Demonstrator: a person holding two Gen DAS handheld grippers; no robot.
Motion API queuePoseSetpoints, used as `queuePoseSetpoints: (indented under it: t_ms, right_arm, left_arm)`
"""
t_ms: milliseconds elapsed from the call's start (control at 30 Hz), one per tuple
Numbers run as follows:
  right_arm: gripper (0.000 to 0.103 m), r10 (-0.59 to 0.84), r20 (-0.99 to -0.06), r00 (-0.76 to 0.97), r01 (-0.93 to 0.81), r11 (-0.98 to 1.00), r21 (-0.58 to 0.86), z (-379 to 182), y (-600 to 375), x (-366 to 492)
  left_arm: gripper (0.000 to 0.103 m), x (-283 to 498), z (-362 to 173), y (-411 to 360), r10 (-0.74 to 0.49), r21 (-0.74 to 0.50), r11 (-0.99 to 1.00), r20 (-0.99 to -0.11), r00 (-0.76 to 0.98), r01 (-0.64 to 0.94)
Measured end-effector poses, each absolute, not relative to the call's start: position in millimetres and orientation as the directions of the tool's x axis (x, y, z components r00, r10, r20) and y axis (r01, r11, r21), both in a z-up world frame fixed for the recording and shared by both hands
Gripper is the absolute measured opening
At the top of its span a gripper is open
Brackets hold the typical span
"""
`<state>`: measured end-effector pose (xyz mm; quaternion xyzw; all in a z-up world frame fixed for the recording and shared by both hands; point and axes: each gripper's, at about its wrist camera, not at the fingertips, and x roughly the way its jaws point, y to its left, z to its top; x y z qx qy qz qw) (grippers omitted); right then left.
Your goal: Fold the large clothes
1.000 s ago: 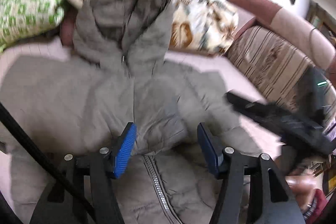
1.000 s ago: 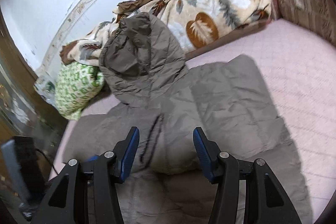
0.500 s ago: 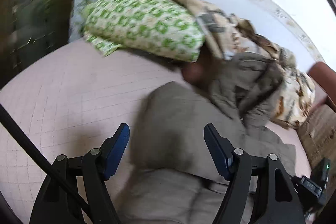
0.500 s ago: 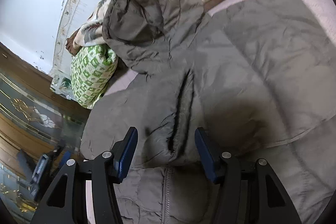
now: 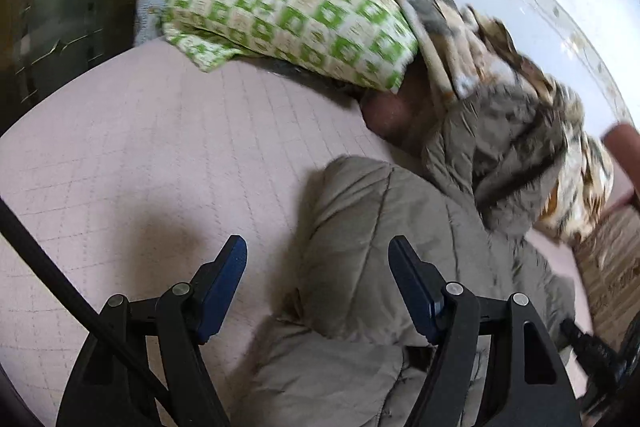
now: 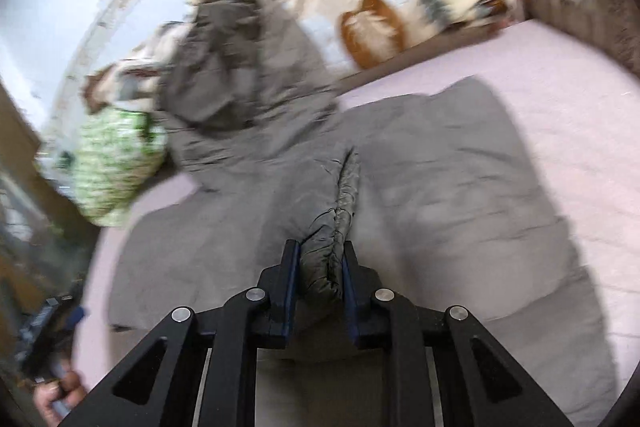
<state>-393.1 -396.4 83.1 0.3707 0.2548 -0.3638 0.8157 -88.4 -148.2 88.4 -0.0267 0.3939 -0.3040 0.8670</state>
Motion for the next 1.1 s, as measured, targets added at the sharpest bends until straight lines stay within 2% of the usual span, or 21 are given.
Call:
queuePoseSetpoints:
  t_ms: [100, 300, 400, 467, 600, 633, 700, 800, 867, 1100]
  right_arm:
    - [0.021, -0.483, -0.703, 0.521, 0.841, 0.431, 0.327, 86.2, -404.1, -402.4]
    - [0.023, -0.43, -0.767, 0.476, 0.86, 0.41, 0.304, 65.9, -413.5, -402.5]
    - [0.024, -0.414, -0.774, 0.48, 0.86, 0.399, 0.319, 62.3, -416.6, -406.2]
    - [0.026, -0.414, -0.777, 0.473, 0.862, 0.4, 0.312, 63.5, -416.7, -407.0]
    - [0.036, -0.439, -0.77, 0.463, 0.872, 0.382, 0.307, 75.7, -411.3, -413.4]
    - [0.037, -0.479, -0.753, 0.452, 0.88, 0.376, 0.29, 84.5, -407.4, -417.3]
    - [0.047, -0.56, -0.713, 0.422, 0.898, 0.369, 0.241, 100.7, -399.1, -421.3]
    - [0.049, -0.621, -0.636, 0.458, 0.88, 0.419, 0.224, 118.4, -387.9, -420.2]
    - [0.049, -0.598, -0.621, 0.507, 0.847, 0.48, 0.228, 119.5, -381.7, -408.9]
    - [0.049, -0.492, -0.705, 0.511, 0.808, 0.555, 0.198, 87.9, -384.3, -376.4]
  left_arm:
    - [0.072, -100.0, 83.8, -165.6, -0.526, -0.214, 0.81, -0.677, 0.515, 0.547]
    - [0.073, -116.4, 58.2, -201.1, -0.415, -0.018, 0.802, -0.737, 0.534, 0.598]
    - [0.073, -119.0, 50.9, -208.7, -0.38, 0.032, 0.794, -0.753, 0.536, 0.608]
    - [0.073, -120.2, 53.7, -208.3, -0.379, 0.041, 0.793, -0.748, 0.545, 0.608]
    - [0.073, -125.0, 73.9, -200.7, -0.431, 0.001, 0.795, -0.704, 0.565, 0.607]
    - [0.073, -128.2, 80.6, -198.6, -0.446, -0.005, 0.795, -0.683, 0.578, 0.607]
    - [0.073, -137.0, 93.2, -196.9, -0.477, -0.007, 0.79, -0.637, 0.606, 0.613]
    - [0.073, -152.6, 102.3, -203.4, -0.534, -0.017, 0.757, -0.593, 0.603, 0.653]
    - [0.073, -163.0, 100.4, -213.8, -0.564, -0.016, 0.721, -0.594, 0.573, 0.693]
    - [0.073, -181.8, 72.5, -250.8, -0.541, 0.044, 0.657, -0.668, 0.511, 0.752]
